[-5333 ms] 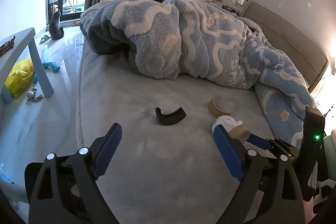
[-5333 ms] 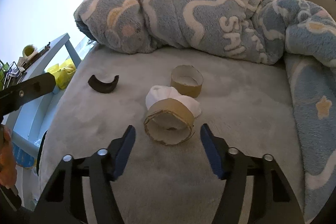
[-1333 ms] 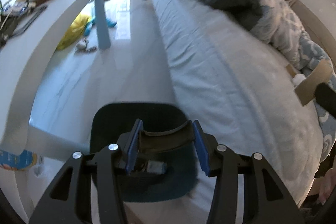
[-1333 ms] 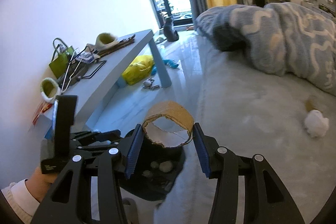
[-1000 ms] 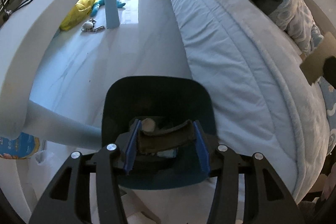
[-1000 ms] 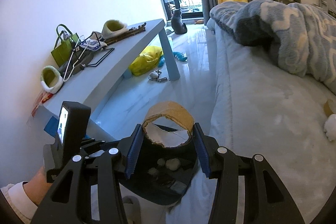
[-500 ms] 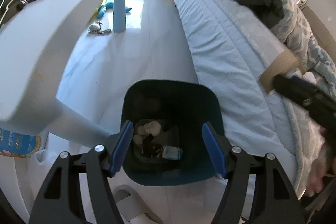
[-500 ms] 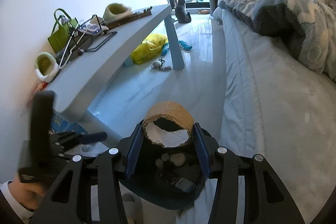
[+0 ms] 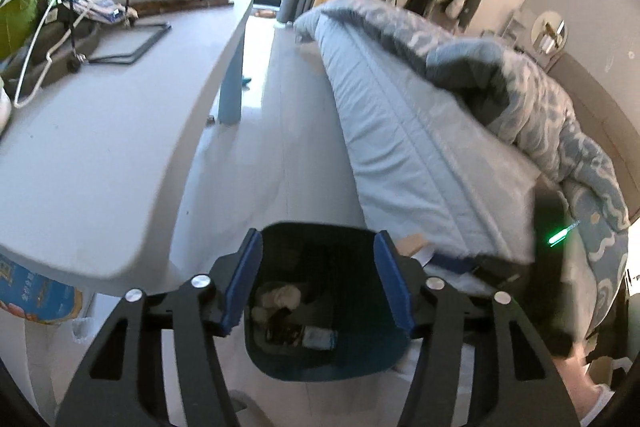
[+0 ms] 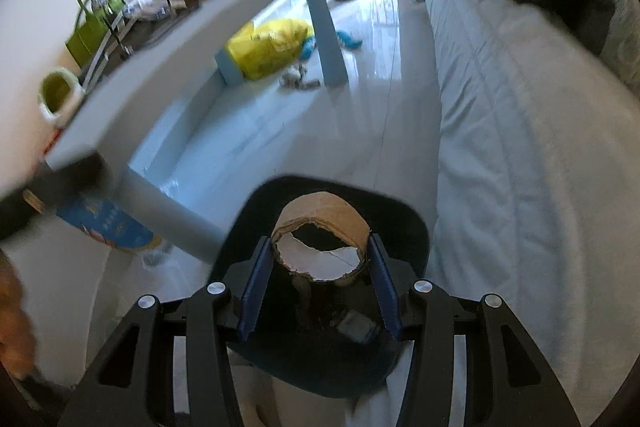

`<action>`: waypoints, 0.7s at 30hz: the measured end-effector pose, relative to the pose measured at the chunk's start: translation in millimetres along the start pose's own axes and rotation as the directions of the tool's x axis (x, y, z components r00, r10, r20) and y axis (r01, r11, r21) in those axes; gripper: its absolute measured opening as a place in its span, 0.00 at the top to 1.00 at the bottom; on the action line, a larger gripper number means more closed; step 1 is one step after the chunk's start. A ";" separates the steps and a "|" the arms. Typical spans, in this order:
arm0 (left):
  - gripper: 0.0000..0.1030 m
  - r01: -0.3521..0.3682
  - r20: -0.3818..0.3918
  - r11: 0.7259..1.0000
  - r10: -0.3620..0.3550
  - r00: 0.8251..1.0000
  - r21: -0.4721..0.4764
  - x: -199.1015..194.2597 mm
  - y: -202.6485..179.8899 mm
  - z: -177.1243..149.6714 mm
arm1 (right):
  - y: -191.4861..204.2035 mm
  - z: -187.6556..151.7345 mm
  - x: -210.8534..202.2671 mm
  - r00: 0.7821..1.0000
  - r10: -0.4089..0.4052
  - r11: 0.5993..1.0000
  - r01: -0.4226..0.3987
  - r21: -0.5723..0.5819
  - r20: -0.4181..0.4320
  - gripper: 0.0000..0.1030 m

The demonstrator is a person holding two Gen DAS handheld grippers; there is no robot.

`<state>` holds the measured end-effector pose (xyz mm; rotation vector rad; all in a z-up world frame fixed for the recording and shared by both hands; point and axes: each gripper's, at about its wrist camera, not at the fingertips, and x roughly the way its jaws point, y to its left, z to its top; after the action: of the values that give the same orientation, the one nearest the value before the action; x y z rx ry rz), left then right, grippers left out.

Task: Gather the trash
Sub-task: 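Carry the black piece and tape roll over the black bin and open both grippers, then move both grippers back over the bed toward the tape roll and white tissue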

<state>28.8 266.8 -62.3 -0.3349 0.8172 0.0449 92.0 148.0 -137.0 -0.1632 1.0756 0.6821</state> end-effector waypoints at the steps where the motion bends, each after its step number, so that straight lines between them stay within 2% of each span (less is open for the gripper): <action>1: 0.45 0.002 0.015 1.000 -0.002 1.000 0.000 -4.8 0.1 2.3 | 1.2 -1.5 3.6 1.000 -0.004 1.000 0.004 -0.005 -0.010 0.52; 8: 0.49 0.019 0.101 1.000 -0.020 0.995 0.003 -32.3 -3.5 15.2 | 7.8 -18.7 38.6 0.995 -0.031 0.999 0.027 -0.035 -0.099 0.52; 17: 0.51 0.069 0.168 0.998 -0.068 0.983 0.003 -57.2 -14.3 26.1 | 14.7 -36.9 65.5 0.979 -0.076 0.994 0.059 -0.093 -0.189 0.51; 18: 0.51 0.073 0.174 0.997 -0.073 0.982 0.003 -59.3 -16.1 27.6 | 14.7 -38.7 65.9 0.978 -0.085 0.993 0.067 -0.099 -0.193 0.50; 20: 0.51 0.076 0.188 0.997 -0.077 0.979 0.011 -64.1 -20.3 30.7 | 14.7 -40.0 63.4 0.977 -0.095 0.991 0.076 -0.108 -0.192 0.35; 21: 0.51 0.075 0.195 0.997 -0.076 0.978 0.017 -67.0 -22.1 32.0 | 14.7 -39.8 60.7 0.977 -0.096 0.991 0.075 -0.114 -0.190 0.34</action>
<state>9.2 261.8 12.4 -0.3464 0.6087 0.0028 71.2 168.3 -205.1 -0.3724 1.2127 0.6556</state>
